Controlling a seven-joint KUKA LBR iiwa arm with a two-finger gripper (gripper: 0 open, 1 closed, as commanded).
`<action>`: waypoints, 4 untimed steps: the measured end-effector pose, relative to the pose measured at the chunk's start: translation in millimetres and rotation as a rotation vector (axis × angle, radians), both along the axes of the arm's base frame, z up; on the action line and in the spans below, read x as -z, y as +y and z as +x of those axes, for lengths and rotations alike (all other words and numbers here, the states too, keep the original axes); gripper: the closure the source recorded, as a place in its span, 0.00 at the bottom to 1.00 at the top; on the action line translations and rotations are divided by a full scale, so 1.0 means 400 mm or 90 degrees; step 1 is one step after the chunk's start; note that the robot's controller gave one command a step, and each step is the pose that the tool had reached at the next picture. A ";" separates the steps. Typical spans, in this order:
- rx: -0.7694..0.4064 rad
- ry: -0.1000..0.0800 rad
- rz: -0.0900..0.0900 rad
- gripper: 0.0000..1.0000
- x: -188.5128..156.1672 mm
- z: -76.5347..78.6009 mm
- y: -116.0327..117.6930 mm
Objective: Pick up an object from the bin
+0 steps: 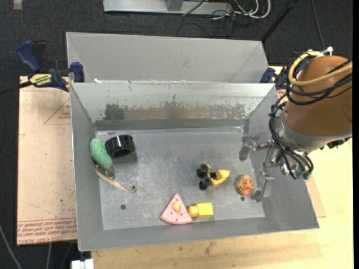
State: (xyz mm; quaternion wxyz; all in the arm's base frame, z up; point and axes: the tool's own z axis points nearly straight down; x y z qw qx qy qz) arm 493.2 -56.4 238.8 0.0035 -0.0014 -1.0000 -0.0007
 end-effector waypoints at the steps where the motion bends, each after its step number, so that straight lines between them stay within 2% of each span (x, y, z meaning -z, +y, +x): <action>1: -0.002 -0.005 -0.001 0.00 -0.011 0.003 0.001; 2: 0.003 -0.010 -0.001 0.00 0.115 0.025 0.020; 3: -0.046 -0.004 -0.001 0.00 0.185 0.039 0.174; 4: -0.115 -0.005 0.000 1.00 0.303 -0.009 0.113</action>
Offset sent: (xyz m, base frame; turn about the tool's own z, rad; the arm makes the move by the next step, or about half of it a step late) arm 0.0239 0.0272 -0.1688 0.0211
